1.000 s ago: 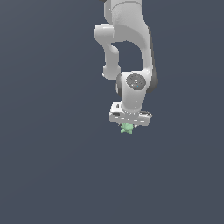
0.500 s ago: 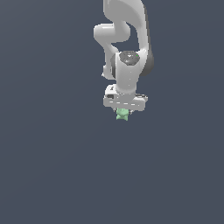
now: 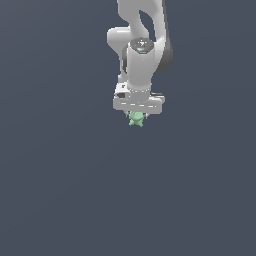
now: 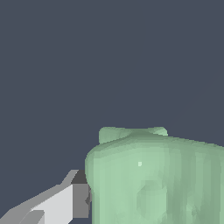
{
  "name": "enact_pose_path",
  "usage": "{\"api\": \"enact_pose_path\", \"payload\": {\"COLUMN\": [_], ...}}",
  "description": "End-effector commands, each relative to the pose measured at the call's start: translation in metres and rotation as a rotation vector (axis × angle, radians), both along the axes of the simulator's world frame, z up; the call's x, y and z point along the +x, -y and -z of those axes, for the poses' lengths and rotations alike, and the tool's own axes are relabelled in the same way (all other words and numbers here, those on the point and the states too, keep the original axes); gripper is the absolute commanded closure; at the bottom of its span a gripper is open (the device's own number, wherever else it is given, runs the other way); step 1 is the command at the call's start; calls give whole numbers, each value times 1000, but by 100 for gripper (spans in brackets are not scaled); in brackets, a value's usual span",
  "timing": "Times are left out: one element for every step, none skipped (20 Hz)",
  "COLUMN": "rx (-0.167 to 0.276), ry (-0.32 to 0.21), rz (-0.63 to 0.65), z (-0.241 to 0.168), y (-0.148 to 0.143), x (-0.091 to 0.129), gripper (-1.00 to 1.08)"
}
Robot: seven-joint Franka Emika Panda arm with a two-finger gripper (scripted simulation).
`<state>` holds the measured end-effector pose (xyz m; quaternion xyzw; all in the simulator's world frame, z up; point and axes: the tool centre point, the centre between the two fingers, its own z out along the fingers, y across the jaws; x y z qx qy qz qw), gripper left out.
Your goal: Pick up the object and move it to a goal position.
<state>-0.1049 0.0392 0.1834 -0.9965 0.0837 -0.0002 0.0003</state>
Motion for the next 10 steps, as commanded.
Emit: {"api": "enact_pose_path", "payload": {"rx": [0,0,0,0,0,0,0,-1,-1,-1], "ry": [-1,-1,-1,-1,-1,-1,-1,-1,-1,-1], "rz": [0,-1,-1,-1,-1,-1,-1,-1,-1,-1], "z": [-6,-8,-9,-10,-11,-12,-12,-12,-11,-11], "y": [3,3,4,4,4,5,5,5,4,4], "x": [-5,-6,-7,-8,-8,-8,-8,-8,-7,-7], "gripper": [108,108,108,108,108,108,108,108,108,108]}}
